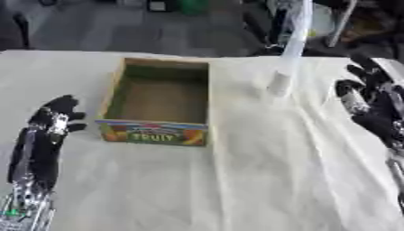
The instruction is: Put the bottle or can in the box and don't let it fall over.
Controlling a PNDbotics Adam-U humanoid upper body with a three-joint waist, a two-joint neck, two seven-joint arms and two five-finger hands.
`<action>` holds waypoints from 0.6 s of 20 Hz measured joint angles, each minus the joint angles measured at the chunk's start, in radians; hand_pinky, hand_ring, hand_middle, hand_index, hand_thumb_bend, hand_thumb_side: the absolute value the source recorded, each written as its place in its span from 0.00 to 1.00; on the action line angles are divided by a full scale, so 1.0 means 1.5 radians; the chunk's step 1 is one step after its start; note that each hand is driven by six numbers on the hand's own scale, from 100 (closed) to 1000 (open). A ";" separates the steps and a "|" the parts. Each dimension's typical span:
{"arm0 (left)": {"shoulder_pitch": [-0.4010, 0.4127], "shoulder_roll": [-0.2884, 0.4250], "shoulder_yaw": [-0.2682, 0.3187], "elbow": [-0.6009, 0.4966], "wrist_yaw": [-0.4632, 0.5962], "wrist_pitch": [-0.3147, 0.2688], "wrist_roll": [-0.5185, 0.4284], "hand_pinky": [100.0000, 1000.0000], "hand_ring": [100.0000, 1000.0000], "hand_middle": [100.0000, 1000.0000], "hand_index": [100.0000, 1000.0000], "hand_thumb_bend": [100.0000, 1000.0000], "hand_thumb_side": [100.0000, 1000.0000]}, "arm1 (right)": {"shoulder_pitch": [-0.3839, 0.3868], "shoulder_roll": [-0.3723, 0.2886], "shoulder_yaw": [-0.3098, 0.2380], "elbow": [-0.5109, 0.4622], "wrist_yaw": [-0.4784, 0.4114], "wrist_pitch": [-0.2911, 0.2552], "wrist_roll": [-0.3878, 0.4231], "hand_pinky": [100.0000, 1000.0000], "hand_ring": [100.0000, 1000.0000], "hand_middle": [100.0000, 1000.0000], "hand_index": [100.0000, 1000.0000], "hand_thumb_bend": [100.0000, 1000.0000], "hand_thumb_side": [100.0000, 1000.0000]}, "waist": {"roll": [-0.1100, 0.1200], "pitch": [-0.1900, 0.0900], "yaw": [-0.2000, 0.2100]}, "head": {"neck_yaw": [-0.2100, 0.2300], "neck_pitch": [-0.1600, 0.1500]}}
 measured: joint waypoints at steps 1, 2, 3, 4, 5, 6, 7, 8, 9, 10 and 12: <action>0.000 0.000 0.000 0.000 0.000 0.000 0.000 0.62 0.65 0.69 0.77 0.39 0.65 | -0.003 0.000 0.001 0.003 0.000 0.000 0.000 0.92 1.00 1.00 1.00 0.14 0.40 | 0.000 0.000 0.000 | 0.000 0.000; 0.000 0.000 0.000 0.000 0.000 0.000 0.000 0.62 0.65 0.69 0.77 0.39 0.65 | -0.004 0.000 0.002 0.004 0.001 0.000 0.000 0.92 1.00 1.00 1.00 0.14 0.40 | 0.000 0.000 0.000 | 0.000 0.000; 0.000 0.000 0.000 0.000 0.000 0.000 0.000 0.62 0.65 0.69 0.77 0.39 0.65 | -0.007 0.000 0.003 0.008 0.001 0.001 -0.001 0.92 1.00 1.00 1.00 0.14 0.40 | 0.000 0.000 0.000 | 0.000 0.000; 0.000 0.000 0.000 0.000 0.000 0.000 0.000 0.62 0.65 0.69 0.77 0.39 0.65 | -0.009 0.000 0.004 0.010 0.003 0.001 -0.001 0.92 1.00 1.00 1.00 0.14 0.40 | 0.000 0.000 0.000 | 0.000 0.000; 0.000 0.000 0.000 0.000 0.000 0.000 0.000 0.62 0.65 0.69 0.77 0.39 0.65 | -0.013 0.000 0.004 0.014 0.006 0.002 -0.002 0.92 1.00 1.00 1.00 0.14 0.40 | 0.000 0.000 0.000 | 0.000 0.000; 0.000 0.000 0.000 0.000 0.000 0.000 0.000 0.62 0.65 0.69 0.77 0.39 0.65 | -0.016 0.000 0.005 0.017 0.008 0.003 -0.003 0.92 1.00 1.00 1.00 0.14 0.40 | 0.000 -0.001 0.000 | 0.000 0.000; 0.000 0.000 0.000 0.000 0.000 0.000 0.000 0.62 0.65 0.69 0.77 0.39 0.65 | -0.020 0.000 0.007 0.020 0.011 0.004 -0.004 0.92 1.00 1.00 1.00 0.14 0.40 | 0.000 -0.002 0.000 | 0.000 0.000; 0.001 0.000 0.000 0.000 0.000 0.000 0.000 0.62 0.65 0.69 0.77 0.39 0.65 | -0.024 0.000 0.008 0.023 0.014 0.005 -0.006 0.92 1.00 1.00 1.00 0.14 0.40 | 0.000 -0.002 0.001 | 0.000 0.000; 0.001 0.000 0.000 0.000 0.000 0.000 0.000 0.62 0.65 0.69 0.77 0.39 0.65 | -0.029 0.000 0.009 0.027 0.017 0.006 -0.007 0.92 1.00 1.00 1.00 0.14 0.40 | 0.000 -0.003 0.001 | 0.000 0.000; 0.001 0.000 0.000 0.000 0.000 0.000 0.000 0.62 0.65 0.69 0.77 0.39 0.65 | -0.034 0.000 0.012 0.031 0.020 0.007 -0.008 0.92 1.00 1.00 1.00 0.14 0.40 | 0.000 -0.003 0.001 | -0.001 0.000; 0.001 0.000 0.000 0.000 0.000 0.000 0.000 0.62 0.65 0.69 0.77 0.39 0.65 | -0.047 0.000 0.016 0.042 0.026 0.008 -0.011 0.92 1.00 1.00 1.00 0.15 0.40 | 0.000 -0.003 0.001 | -0.001 0.000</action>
